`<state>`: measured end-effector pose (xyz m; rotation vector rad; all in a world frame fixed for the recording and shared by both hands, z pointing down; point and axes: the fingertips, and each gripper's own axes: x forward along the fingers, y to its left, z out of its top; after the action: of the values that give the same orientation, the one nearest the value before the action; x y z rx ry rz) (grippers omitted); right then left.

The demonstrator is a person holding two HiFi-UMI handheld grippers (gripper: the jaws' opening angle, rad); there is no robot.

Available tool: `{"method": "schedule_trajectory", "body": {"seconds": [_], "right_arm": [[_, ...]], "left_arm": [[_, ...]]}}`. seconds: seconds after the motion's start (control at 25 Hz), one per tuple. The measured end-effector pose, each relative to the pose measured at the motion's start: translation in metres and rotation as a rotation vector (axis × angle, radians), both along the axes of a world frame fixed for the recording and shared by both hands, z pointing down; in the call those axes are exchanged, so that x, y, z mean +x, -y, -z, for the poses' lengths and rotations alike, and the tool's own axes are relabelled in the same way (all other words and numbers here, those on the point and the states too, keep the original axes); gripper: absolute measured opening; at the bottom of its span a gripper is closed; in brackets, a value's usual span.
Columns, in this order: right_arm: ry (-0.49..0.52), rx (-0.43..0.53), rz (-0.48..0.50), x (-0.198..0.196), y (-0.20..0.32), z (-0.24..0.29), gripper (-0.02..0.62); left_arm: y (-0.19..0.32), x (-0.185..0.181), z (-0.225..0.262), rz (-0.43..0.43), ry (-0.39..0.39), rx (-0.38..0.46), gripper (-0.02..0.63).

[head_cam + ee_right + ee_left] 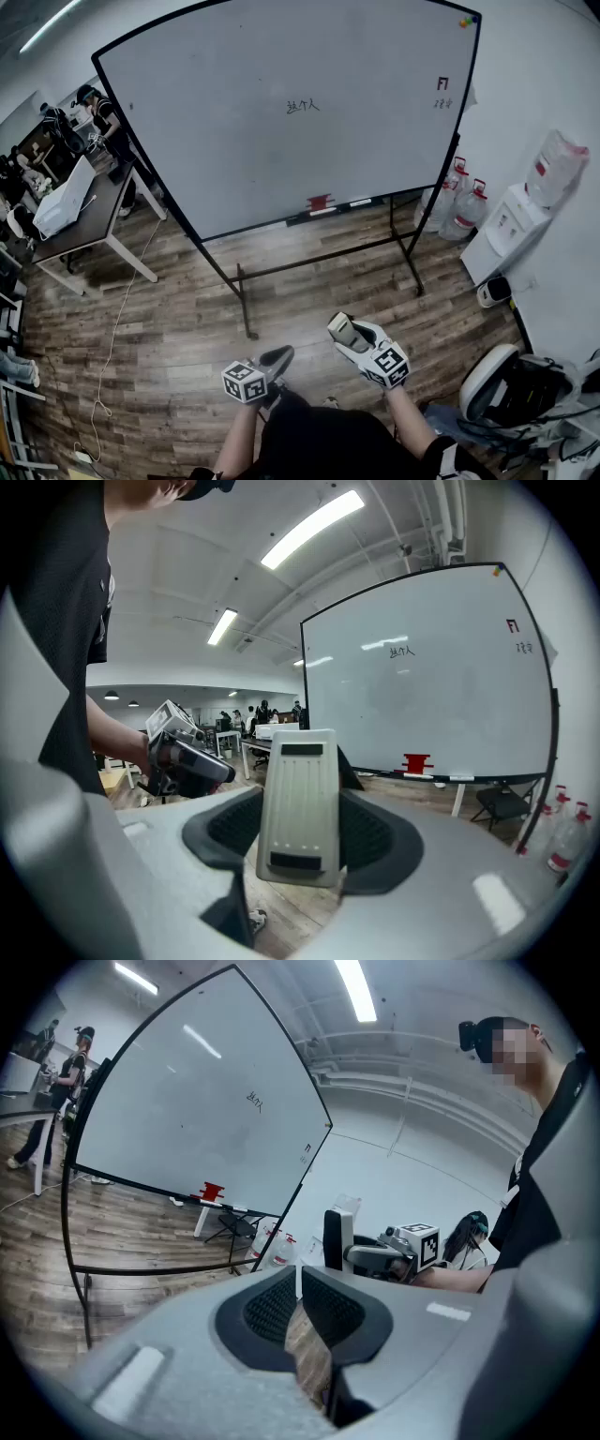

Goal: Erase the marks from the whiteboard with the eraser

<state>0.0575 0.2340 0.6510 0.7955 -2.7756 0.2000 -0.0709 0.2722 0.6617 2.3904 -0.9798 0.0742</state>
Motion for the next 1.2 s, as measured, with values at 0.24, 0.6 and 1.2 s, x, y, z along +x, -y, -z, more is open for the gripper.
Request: {"method": "schedule_trajectory", "body": {"seconds": [0.24,0.6,1.2], "right_arm": [[-0.009,-0.011,-0.013,0.006,0.003,-0.007,0.256],[0.004,-0.018,-0.04,0.001,0.026,-0.005,0.256],[-0.021,-0.031,-0.099,0.006,0.094,-0.003,0.256]], "left_arm": [[0.0,0.005,-0.004,-0.009,-0.007,-0.006,0.02],[0.035,-0.002,-0.005,-0.032,-0.016,-0.011,0.02],[0.114,0.001,0.002,-0.094,-0.03,-0.012,0.02]]}}
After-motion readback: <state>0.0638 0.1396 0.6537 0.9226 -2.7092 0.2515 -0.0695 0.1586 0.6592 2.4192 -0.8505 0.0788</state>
